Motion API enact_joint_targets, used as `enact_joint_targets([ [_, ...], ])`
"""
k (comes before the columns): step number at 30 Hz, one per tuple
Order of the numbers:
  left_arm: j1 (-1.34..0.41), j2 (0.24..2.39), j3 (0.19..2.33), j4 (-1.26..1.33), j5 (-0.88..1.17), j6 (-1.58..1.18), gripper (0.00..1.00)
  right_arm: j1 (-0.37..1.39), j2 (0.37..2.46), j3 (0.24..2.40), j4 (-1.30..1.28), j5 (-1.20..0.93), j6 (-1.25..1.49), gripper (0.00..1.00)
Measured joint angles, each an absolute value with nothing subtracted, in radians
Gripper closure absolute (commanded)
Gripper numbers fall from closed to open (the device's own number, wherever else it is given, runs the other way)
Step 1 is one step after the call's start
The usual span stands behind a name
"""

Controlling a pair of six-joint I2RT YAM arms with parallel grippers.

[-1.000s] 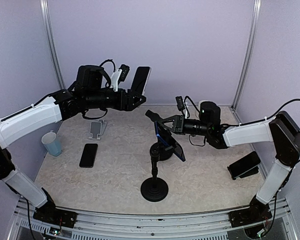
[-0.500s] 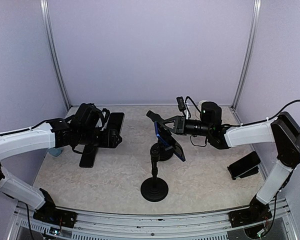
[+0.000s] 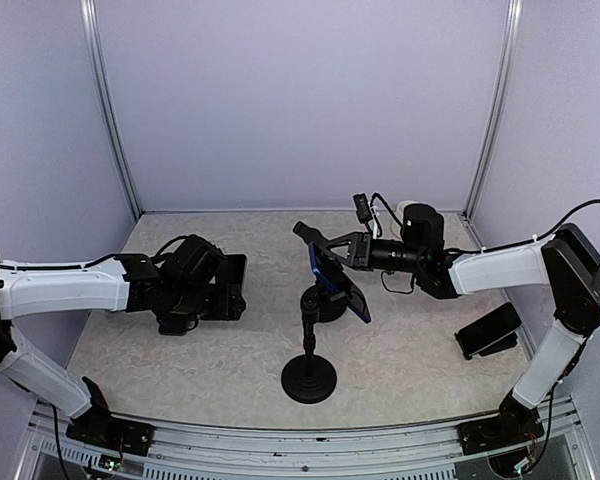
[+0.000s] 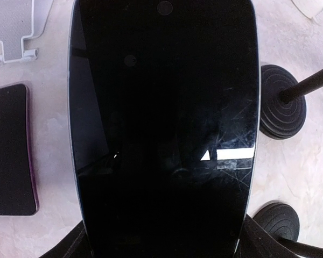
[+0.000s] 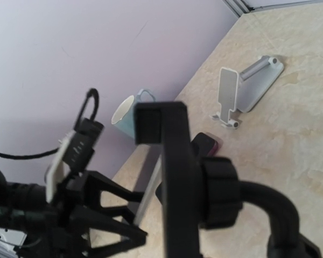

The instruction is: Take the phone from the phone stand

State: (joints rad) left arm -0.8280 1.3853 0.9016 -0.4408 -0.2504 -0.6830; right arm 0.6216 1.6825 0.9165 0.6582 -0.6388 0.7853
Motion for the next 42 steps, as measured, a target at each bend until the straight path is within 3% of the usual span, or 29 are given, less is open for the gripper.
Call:
enact_joint_targets([
  [18,-0.868,1.617,0.899,-0.434,-0.324,-0.760,0.63,0.610,1.682,0.900,0.685,-0.657,0.786,1.00],
  [42,-0.879,1.751,0.937,-0.375,-0.353,-0.770,0.48,0.604,1.682,0.898,0.687,-0.669,0.786,1.00],
])
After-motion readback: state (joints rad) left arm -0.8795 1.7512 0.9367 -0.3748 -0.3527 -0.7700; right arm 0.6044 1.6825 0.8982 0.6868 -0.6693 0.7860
